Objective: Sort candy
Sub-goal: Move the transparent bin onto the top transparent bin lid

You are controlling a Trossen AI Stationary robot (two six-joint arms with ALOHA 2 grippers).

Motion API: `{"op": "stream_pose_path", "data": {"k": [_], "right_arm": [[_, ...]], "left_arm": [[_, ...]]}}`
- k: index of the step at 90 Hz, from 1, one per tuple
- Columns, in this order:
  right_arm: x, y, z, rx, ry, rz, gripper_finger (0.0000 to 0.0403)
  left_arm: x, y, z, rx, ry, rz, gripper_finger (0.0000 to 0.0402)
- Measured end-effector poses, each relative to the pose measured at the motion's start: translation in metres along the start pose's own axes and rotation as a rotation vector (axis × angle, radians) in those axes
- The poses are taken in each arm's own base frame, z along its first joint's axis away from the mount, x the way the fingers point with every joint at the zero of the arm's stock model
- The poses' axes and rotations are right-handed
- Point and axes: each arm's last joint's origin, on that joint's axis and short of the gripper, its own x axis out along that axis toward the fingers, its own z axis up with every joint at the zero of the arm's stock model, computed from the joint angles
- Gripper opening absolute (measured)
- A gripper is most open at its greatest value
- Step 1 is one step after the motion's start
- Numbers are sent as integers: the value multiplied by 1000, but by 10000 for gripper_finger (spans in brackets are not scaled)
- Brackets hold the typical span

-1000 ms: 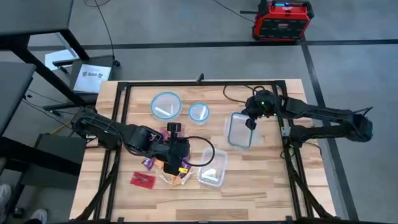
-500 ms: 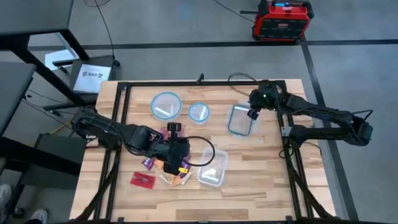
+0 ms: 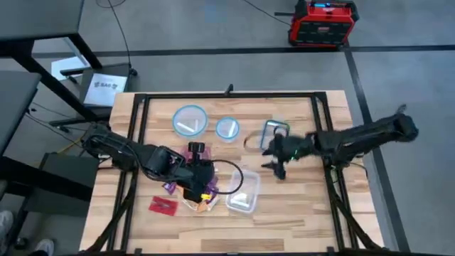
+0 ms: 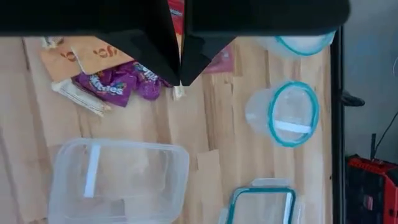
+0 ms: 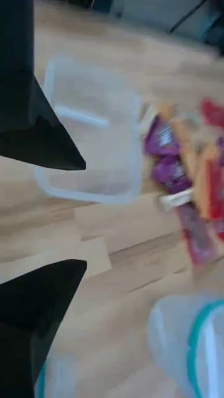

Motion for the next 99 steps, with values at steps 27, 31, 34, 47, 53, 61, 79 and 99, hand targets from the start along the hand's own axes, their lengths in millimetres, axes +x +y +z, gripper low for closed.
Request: {"op": "stream_pose_path", "data": {"k": [27, 31, 34, 47, 53, 61, 79, 99], "right_arm": [[61, 25, 5, 4, 140, -88, 222], [70, 22, 8, 13, 156, -100, 221], [77, 20, 10, 15, 170, -102, 221], [100, 17, 17, 14, 249, -7, 217], [109, 16, 17, 17, 278, -4, 205], [120, 13, 12, -17, 328, -19, 174], [116, 7, 13, -70, 380, 36, 37], [56, -23, 35, -104, 399, 9, 3]], "left_arm": [[-4, -8, -3, -22, 12, -13, 0], [-5, -8, -4, -24, 22, -12, 0], [-5, -9, -5, -27, 31, -12, 0], [-6, -9, -9, -25, 66, -9, 0], [-6, -10, -10, -19, 77, -8, 0], [-7, -10, -11, -17, 78, -8, 0], [-7, -10, -13, 3, 97, -6, 0], [-7, -10, -14, 21, 111, -6, 0]]}}
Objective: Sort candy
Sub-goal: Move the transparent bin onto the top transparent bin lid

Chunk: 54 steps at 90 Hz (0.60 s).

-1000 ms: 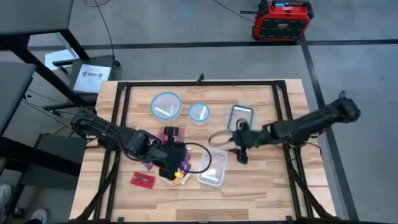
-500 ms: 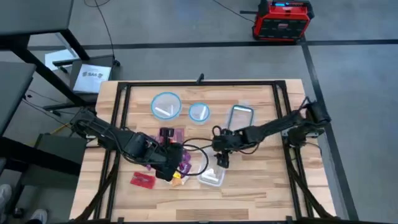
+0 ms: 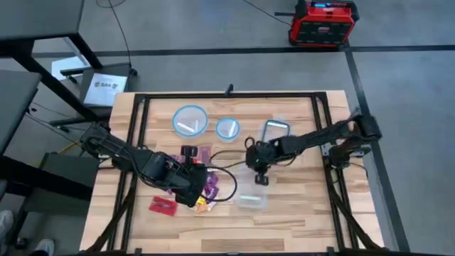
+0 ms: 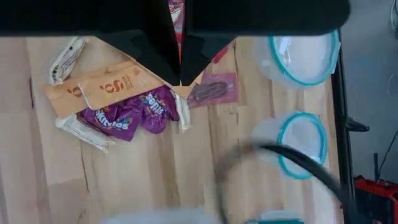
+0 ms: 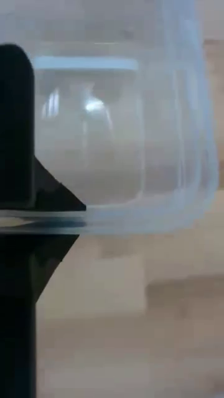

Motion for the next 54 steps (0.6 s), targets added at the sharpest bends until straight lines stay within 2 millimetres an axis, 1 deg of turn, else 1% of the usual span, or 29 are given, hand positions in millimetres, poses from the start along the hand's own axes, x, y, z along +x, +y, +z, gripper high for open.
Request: {"op": "stream_pose_path", "data": {"k": [6, 15, 26, 33, 41, 48, 54], "right_arm": [[-22, -20, -6, 12, 14, -30, 3], [-49, -59, -19, 41, 50, -118, 2], [-66, -108, -29, 105, 41, -237, 2], [-71, -134, -38, 115, 64, -268, 1], [-67, -161, -48, 156, 97, -245, 1], [-60, -178, -57, 193, 134, -202, 1], [-54, -188, -62, 200, 162, -176, 4]], "left_arm": [[0, 0, -1, 6, 9, 2, 0], [0, 0, -1, 29, 11, 2, 0], [2, 3, -1, 94, 16, 6, 0], [3, 8, -1, 103, 26, 13, 0], [5, 15, -3, 93, 45, 23, 0], [5, 19, -3, 82, 50, 29, 0], [5, 23, -4, 82, 55, 33, 0]]}}
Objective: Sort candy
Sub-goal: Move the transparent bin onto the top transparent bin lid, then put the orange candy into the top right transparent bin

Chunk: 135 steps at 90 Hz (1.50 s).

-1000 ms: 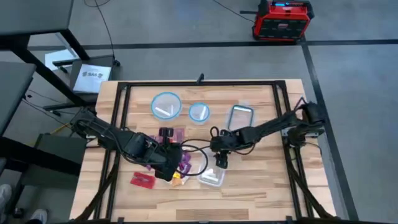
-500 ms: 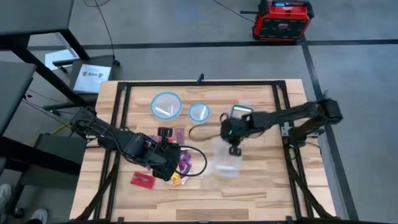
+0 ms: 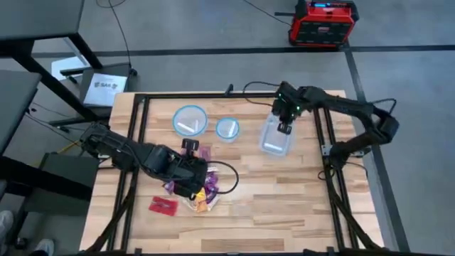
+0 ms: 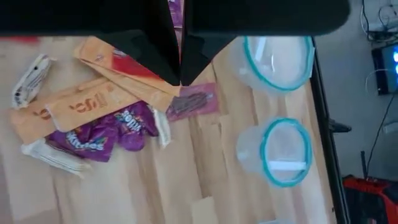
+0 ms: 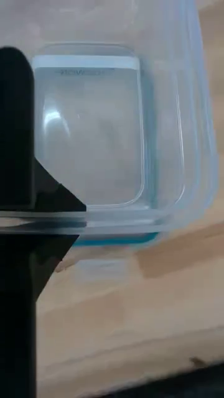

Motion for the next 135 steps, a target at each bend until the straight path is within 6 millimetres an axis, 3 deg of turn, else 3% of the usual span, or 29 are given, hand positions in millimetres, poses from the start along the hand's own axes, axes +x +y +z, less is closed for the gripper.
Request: {"op": "stream_pose_path", "data": {"k": [10, 19, 38, 50, 59, 74, 94, 112, 135], "right_arm": [[9, -8, -2, 2, 30, 6, 31], [3, -10, -2, 36, 15, -6, 71], [-47, 10, 6, 112, -79, 36, 160], [-73, 47, 16, 72, -298, 242, 199], [-79, 86, 22, -18, -407, 341, 212], [-69, 151, 23, -175, -527, 396, 212], [-49, 220, 4, -185, -721, 296, 198], [-46, 264, -24, -106, -866, 299, 187], [-31, 291, -42, -43, -876, 224, 185]], "left_arm": [[1, 3, 0, 0, 3, 3, 0], [1, 4, 0, -24, 5, 5, 0], [-1, 5, -2, -104, 5, 5, 0], [-2, 3, -7, -192, 4, 2, 0], [9, -8, -19, -213, 36, -11, 0], [38, -25, -37, -297, 34, -70, 20], [89, -52, -46, -380, -69, -393, 104], [125, -70, -63, -126, -158, -436, 164], [154, -86, -71, 153, -81, -411, 162]]}}
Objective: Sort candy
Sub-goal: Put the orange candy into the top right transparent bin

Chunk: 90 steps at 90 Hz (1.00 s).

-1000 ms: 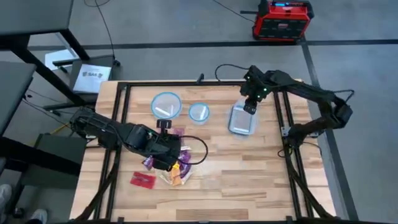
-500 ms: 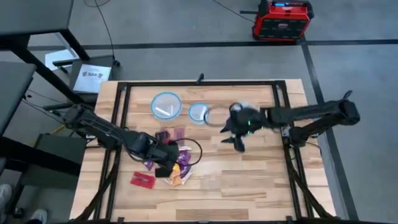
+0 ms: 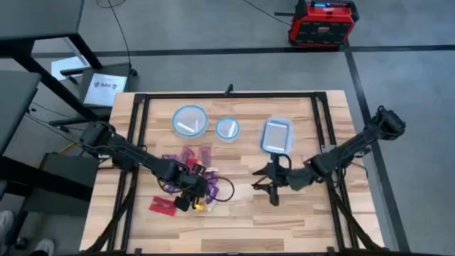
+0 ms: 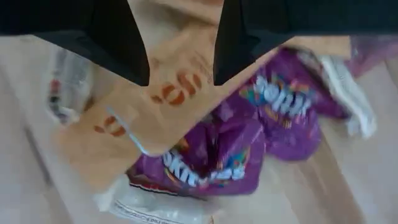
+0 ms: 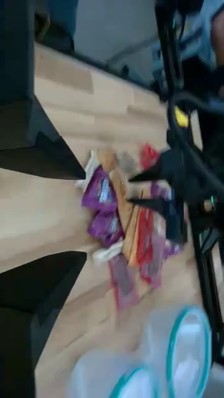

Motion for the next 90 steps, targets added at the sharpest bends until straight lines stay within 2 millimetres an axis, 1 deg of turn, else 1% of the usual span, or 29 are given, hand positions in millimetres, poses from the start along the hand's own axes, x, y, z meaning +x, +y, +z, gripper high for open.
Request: {"op": "stream_pose_path", "data": {"k": [9, 22, 37, 45, 50, 59, 63, 70, 78, 90], "right_arm": [[7, 2, -8, -18, 27, -14, 185], [17, 0, -12, -14, 29, -33, 185], [22, -4, -14, -16, 42, -57, 185], [23, -5, -13, -15, 41, -58, 185], [23, -5, -13, -17, 42, -57, 185], [23, -4, -13, -17, 43, -56, 185], [23, -4, -13, -17, 43, -56, 185], [23, -4, -13, -17, 43, -56, 185], [23, -4, -13, -17, 43, -55, 185], [22, -5, -13, -15, 40, -54, 185]], "left_arm": [[13, -3, -6, 52, 80, -17, 161], [30, -5, -11, 74, 151, -18, 160], [43, -7, -12, 114, 173, -25, 158], [49, -8, -13, 116, 180, -29, 141], [50, -8, -13, 121, 180, -32, 115], [50, -8, -12, 132, 174, -29, 39], [50, -8, -12, 126, 168, -27, 19], [49, -7, -10, 111, 170, -17, 12], [47, -7, -3, 90, 170, -6, 4], [32, 0, 20, 76, 125, 7, 2]]}}
